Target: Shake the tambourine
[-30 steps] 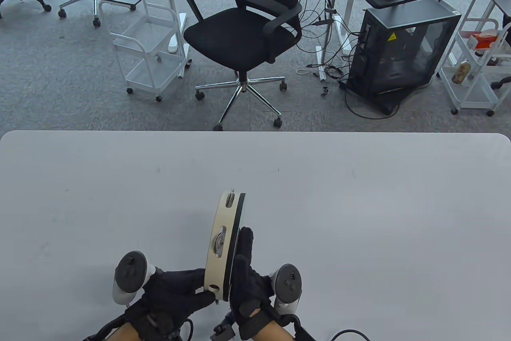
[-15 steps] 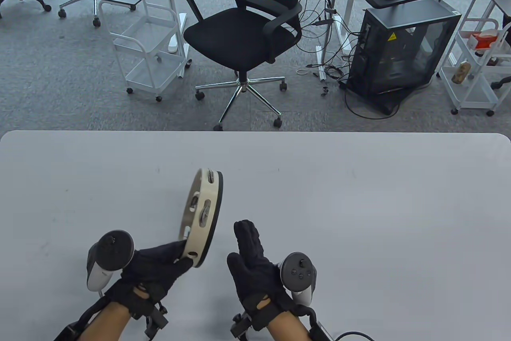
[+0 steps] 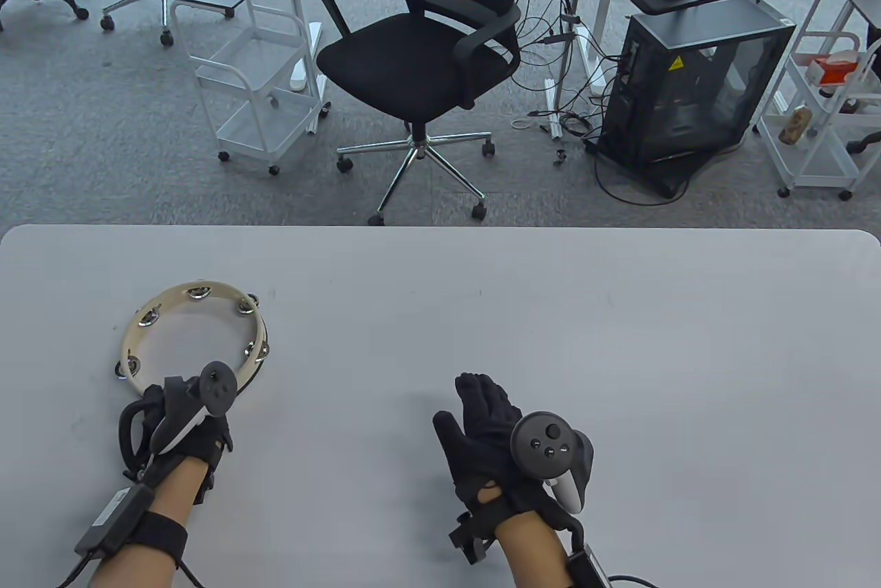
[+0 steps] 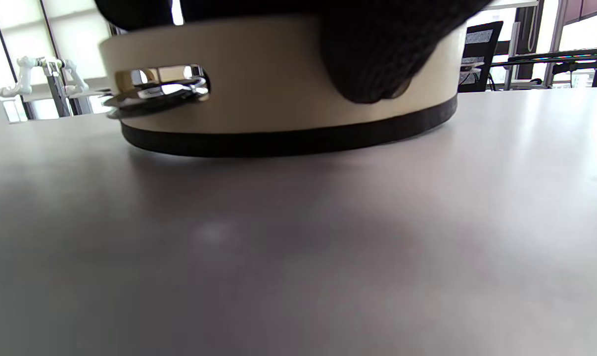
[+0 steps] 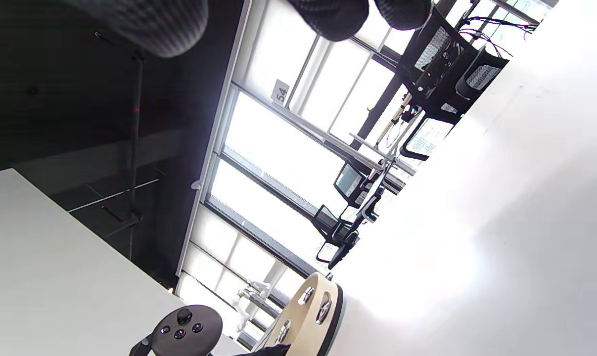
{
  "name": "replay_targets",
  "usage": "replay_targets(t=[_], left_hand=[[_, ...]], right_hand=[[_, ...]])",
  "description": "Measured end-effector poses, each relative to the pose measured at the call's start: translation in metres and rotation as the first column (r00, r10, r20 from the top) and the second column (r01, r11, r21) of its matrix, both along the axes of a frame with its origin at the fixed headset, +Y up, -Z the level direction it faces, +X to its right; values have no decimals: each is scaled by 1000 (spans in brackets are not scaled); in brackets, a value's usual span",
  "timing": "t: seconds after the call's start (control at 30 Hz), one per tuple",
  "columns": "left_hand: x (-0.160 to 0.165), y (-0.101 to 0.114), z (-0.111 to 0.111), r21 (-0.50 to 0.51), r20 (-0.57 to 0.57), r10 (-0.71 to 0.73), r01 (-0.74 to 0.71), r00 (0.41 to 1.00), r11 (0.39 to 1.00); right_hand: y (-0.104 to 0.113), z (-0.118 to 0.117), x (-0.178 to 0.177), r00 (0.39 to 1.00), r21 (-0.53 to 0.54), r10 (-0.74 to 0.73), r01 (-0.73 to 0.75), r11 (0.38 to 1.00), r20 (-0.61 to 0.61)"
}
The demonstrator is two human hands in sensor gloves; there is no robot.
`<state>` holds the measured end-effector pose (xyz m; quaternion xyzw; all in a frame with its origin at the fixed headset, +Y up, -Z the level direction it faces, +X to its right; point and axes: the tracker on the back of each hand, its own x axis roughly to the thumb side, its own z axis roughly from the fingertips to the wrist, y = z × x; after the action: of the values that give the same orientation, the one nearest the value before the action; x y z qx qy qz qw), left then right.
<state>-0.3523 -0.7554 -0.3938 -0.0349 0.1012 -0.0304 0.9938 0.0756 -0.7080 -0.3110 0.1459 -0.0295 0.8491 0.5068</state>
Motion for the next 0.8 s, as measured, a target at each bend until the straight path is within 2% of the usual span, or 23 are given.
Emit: replay_targets(t=[0.13, 0.2, 0.27, 0.37, 0.47, 0.53, 0.63, 0.73, 0.8], left_hand=[[2, 0, 3, -30, -20, -6, 6, 1000, 1000], [9, 7, 10, -77, 4, 45, -44, 999, 996], [19, 24, 20, -17, 61, 169, -168, 984, 986], [44, 61, 42, -39, 142, 367, -365, 919, 930], [72, 97, 75, -59, 288, 424, -426, 859, 903], [87, 109, 98, -102, 375, 466, -464, 801, 880], [91, 103, 116, -108, 404, 459, -457, 791, 883], [87, 79, 121, -24, 410, 416, -447, 812, 894], [87, 71, 120, -100, 411, 424, -422, 807, 901]], right_hand=[[0, -3, 6, 1000, 3, -10, 10, 1000, 19], [1, -5, 8, 1000, 3, 13, -13, 1000, 5], [4, -4, 8, 998, 0, 65, -65, 998, 10], [9, -2, 5, 988, -11, 156, -156, 988, -5], [20, 8, -4, 971, 45, 238, -236, 971, -34], [27, 16, -12, 944, 103, 329, -324, 941, -35], [29, 23, -22, 894, 200, 447, -435, 878, -19], [24, 24, -31, 873, 244, 483, -456, 856, -65], [22, 24, -36, 856, 244, 514, -490, 837, -46]])
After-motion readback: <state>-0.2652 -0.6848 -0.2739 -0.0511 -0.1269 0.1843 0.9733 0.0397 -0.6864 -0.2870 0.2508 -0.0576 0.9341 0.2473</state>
